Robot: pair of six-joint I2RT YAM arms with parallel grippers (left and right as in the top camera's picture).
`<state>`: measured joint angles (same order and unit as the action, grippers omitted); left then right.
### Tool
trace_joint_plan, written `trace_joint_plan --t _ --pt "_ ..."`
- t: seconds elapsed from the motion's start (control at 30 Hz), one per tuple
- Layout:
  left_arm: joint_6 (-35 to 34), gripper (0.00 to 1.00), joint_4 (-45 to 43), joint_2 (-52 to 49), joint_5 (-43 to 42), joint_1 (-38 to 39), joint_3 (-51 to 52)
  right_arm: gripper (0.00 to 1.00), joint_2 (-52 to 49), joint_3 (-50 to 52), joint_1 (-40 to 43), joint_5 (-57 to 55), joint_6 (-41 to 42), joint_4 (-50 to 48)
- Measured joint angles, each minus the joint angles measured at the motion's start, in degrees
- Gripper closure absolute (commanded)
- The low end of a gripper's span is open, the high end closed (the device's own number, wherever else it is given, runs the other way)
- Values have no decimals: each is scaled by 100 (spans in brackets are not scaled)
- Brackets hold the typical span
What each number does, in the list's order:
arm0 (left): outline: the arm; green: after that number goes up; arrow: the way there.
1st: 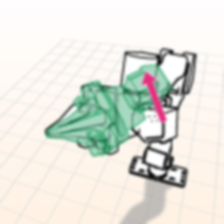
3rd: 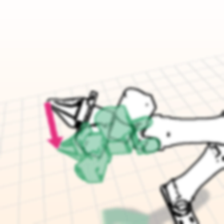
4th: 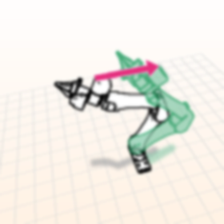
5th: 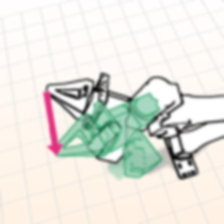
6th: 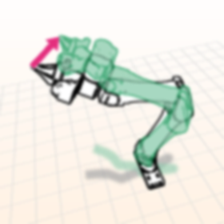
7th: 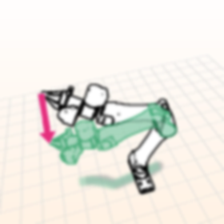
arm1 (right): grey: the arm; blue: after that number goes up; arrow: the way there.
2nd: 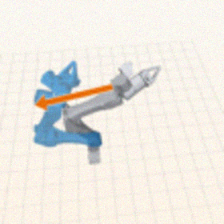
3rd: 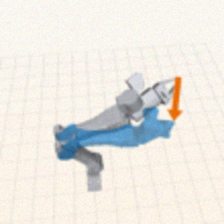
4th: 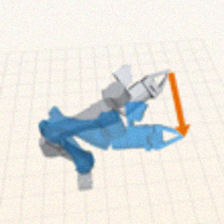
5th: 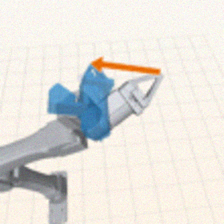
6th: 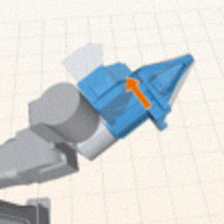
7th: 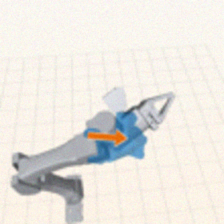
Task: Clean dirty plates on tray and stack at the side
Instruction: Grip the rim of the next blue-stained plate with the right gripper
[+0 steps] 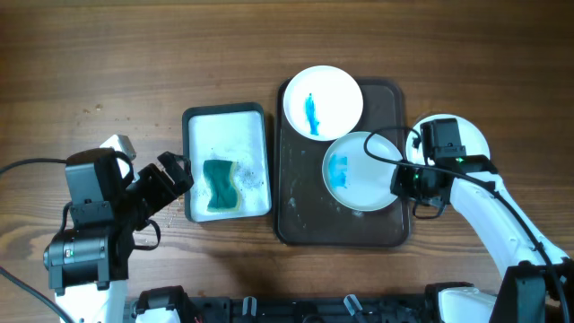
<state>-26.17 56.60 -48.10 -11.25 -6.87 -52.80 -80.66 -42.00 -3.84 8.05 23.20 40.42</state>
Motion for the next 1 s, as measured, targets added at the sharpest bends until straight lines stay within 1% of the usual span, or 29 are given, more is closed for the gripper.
trace_joint_plan --t 0.07,0.13,0.2,0.3,0.33,0.37,0.4,0.43,0.57,0.7,0.77,0.83,0.87,0.9,1.0 --pt "0 0 0 0 0 0 0 75 -2 0 0 9 55 -7" --pt "0 0 0 0 0 0 0 75 0 0 0 11 149 -15" --pt "0 0 0 0 2 0 0 71 0 57 0 28 348 -109" --pt "0 0 0 0 0 0 0 71 0 385 0 24 730 -302" --pt "0 0 0 0 0 0 0 72 0 481 0 24 798 -330" --pt "0 0 2 0 0 0 0 83 0 634 -15 72 883 -461" --pt "0 0 2 0 0 0 0 91 -2 726 -35 92 896 -612" --pt "0 0 -2 0 0 0 0 96 13 748 -35 87 892 -750" --pt "0 0 0 0 0 0 0 96 11 782 -20 448 610 -1093" --pt "0 0 0 0 0 0 0 96 11 802 -22 1038 264 -920" --pt "0 0 2 0 0 0 0 95 11 804 -72 1285 251 -684" --pt "0 0 0 0 0 0 0 71 9 813 -122 1405 407 -546" --pt "0 0 2 0 0 0 0 64 9 813 -133 1464 505 -518" --pt "0 0 0 0 0 0 0 63 9 813 -138 1502 590 -560" --pt "0 0 0 0 0 0 0 68 11 780 -138 1493 490 -627"
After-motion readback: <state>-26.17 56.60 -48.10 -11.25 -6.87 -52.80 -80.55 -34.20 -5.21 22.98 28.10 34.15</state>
